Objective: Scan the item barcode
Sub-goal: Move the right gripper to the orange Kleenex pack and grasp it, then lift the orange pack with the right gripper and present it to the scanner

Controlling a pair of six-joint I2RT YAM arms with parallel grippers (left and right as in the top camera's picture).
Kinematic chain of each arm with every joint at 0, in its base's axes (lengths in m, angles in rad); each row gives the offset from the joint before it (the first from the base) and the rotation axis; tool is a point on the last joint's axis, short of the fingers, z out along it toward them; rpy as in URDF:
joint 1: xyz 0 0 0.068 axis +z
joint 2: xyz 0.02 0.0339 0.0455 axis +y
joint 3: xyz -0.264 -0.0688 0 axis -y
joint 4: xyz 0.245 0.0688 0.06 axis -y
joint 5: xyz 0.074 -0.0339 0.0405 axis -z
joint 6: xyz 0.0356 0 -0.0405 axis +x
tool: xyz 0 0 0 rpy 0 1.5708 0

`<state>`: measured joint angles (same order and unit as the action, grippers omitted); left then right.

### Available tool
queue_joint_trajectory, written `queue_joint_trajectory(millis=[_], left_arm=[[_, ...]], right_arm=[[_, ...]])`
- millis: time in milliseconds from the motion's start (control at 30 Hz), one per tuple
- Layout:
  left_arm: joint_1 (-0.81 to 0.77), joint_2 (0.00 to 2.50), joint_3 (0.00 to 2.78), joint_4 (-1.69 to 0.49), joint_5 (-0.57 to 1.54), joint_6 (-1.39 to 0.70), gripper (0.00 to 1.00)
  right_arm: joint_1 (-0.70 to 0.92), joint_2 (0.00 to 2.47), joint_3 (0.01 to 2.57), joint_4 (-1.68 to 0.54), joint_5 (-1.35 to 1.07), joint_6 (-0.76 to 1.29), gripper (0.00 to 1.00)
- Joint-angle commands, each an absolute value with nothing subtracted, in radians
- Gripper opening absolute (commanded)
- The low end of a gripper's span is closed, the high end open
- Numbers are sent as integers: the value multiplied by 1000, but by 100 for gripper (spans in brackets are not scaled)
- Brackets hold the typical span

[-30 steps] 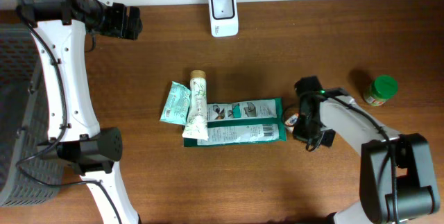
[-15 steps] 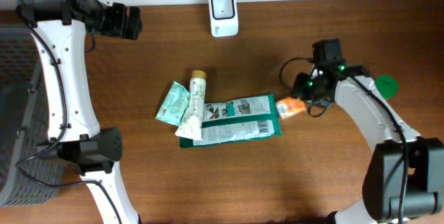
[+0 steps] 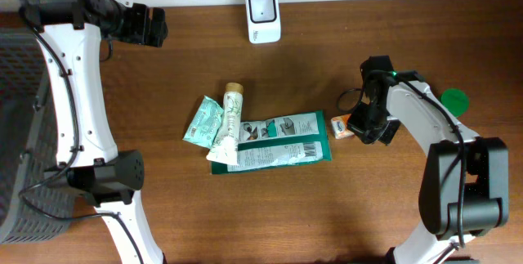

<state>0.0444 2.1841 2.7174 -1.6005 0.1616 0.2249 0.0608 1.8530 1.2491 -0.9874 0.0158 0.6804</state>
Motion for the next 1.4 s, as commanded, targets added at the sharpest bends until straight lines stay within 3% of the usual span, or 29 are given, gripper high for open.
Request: queue_joint_trajectory(millis=[0, 200, 367, 467, 533, 633, 667, 1033, 1133, 1167, 1267, 1367], left_arm=[[49, 2178, 2727, -1599, 169, 241, 99], [49, 2178, 2727, -1599, 169, 241, 99], [49, 2178, 2727, -1599, 168, 241, 99], [49, 2178, 2727, -1599, 168, 241, 99], [49, 2178, 2727, -1599, 169, 241, 99], [49, 2178, 2727, -1599, 168, 241, 99], [49, 2178, 2727, -1599, 168, 241, 99], [49, 2178, 2727, -1599, 168, 241, 99], [49, 2178, 2727, -1599, 168, 241, 99], [49, 2178, 2727, -1599, 168, 241, 99], [48, 2178, 2727, -1599, 168, 241, 99], [48, 2178, 2727, -1599, 168, 241, 99]], right_arm=[[53, 1862, 1235, -940, 110, 684, 4], [53, 1914, 1214, -804, 69, 580, 5], [53, 1914, 1214, -524, -89, 443, 6], [52, 1914, 1231, -427, -192, 340, 18], [41, 1909, 1288, -510, -212, 340, 39], [16, 1906, 1380, -694, -255, 349, 60], [8, 1906, 1380, -728, -253, 384, 61], [-12, 2024, 1325, -667, -352, 466, 35], [-11, 2054, 1325, -640, -356, 474, 33], [-11, 2070, 1325, -638, -359, 473, 29], [-12, 2099, 1325, -639, -355, 472, 4], [-21, 2078, 1335, -667, -379, 456, 4]])
